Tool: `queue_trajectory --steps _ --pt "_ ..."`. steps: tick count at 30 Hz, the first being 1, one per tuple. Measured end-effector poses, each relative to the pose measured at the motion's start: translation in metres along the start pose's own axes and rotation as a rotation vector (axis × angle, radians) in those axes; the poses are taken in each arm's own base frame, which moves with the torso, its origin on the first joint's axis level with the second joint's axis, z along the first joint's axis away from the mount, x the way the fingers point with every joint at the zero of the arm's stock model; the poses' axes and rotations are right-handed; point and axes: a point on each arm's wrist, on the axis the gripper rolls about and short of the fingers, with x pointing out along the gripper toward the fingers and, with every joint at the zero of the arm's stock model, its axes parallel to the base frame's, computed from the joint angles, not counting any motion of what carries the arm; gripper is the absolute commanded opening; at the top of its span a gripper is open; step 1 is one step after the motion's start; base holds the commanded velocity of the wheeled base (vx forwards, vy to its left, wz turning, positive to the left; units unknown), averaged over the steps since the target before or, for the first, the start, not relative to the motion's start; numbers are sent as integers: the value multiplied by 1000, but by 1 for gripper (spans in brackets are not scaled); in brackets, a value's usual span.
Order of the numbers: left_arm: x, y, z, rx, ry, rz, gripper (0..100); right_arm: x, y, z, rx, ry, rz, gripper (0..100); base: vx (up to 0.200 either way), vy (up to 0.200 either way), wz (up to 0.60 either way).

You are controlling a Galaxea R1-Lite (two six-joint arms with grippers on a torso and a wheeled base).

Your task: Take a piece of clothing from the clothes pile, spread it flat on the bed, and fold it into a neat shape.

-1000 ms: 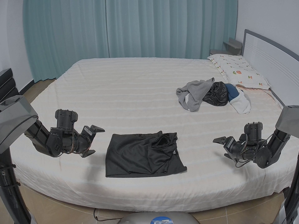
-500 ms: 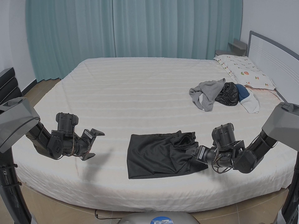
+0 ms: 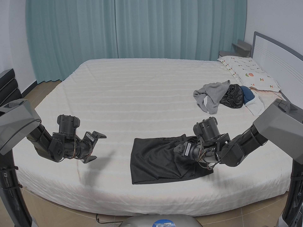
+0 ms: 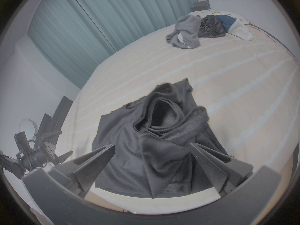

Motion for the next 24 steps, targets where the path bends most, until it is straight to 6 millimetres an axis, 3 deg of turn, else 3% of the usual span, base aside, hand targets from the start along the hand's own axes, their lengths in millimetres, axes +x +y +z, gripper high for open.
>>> queue_trajectory --steps 11,19,20,24 --pt "0 0 0 3 0 2 100 -8 24 6 24 -3 65 100 0 0 0" --pt "1 1 0 4 1 2 100 6 35 21 71 -39 91 100 0 0 0" --pt "1 1 0 4 1 2 100 9 35 23 74 -43 91 0 0 0 0" --pt "1 1 0 4 0 2 100 20 31 29 86 -33 58 0 0 0 0"
